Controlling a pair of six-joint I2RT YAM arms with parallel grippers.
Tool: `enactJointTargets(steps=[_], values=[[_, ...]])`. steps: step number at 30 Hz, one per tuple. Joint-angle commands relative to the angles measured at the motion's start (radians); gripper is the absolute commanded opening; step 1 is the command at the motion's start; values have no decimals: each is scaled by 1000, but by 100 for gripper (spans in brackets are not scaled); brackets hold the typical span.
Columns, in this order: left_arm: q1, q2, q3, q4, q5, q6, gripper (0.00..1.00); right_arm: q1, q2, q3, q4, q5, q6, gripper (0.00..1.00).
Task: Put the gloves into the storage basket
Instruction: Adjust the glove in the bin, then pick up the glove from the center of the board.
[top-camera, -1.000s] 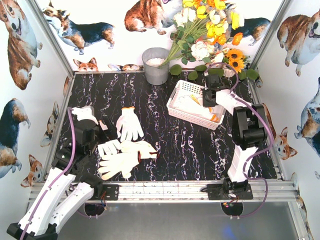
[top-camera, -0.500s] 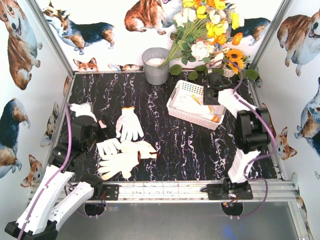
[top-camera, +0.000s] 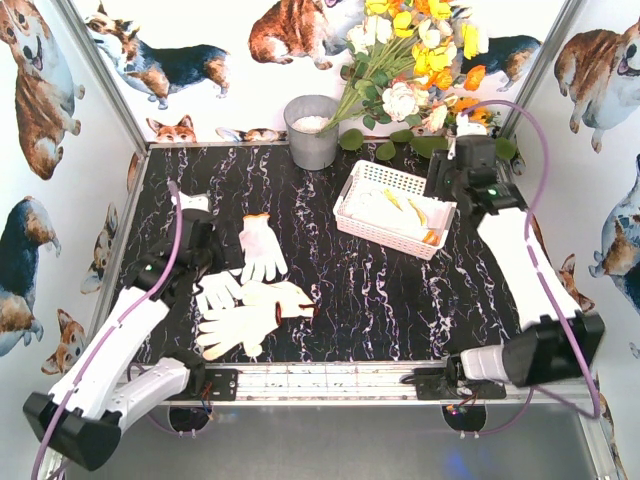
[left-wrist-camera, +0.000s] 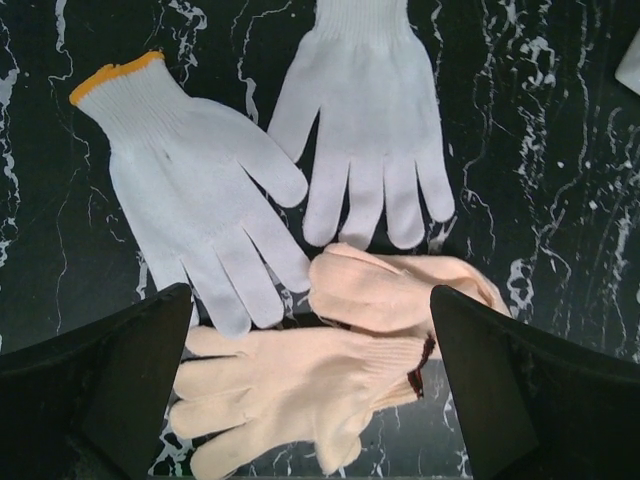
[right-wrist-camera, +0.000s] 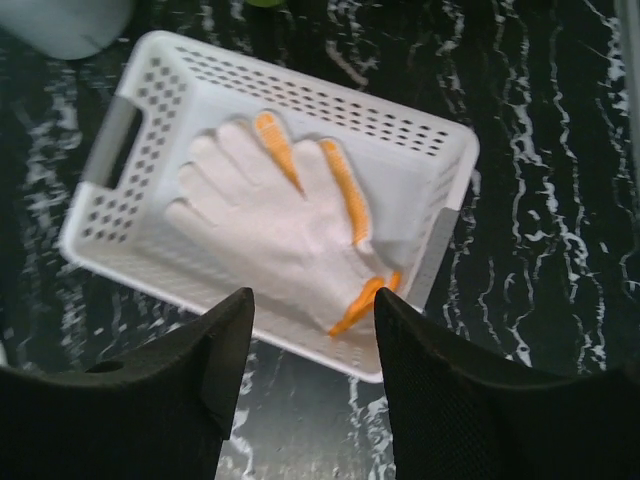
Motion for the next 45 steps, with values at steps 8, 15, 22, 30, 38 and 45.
enactJointTargets(steps=[8,15,22,30,38,45], values=[[350,118,-144,295,158,-26,100,196,-194,-31,-159,-230,102,54],[528,223,-247,478,187,-26,95,283,-324,-162,-122,-300,201,55],[660,398,-277,634,290,-45,75,289,-437,-243,-112,-319,231,55],[661,516,-285,725,339,-65,56,289,-476,-284,-108,-328,265,55],[661,655,-247,758,413,-70,38,290,-468,-298,-119,-333,261,55],[659,622,-256,791,450,-71,3,290,-504,-331,-123,-345,266,56]])
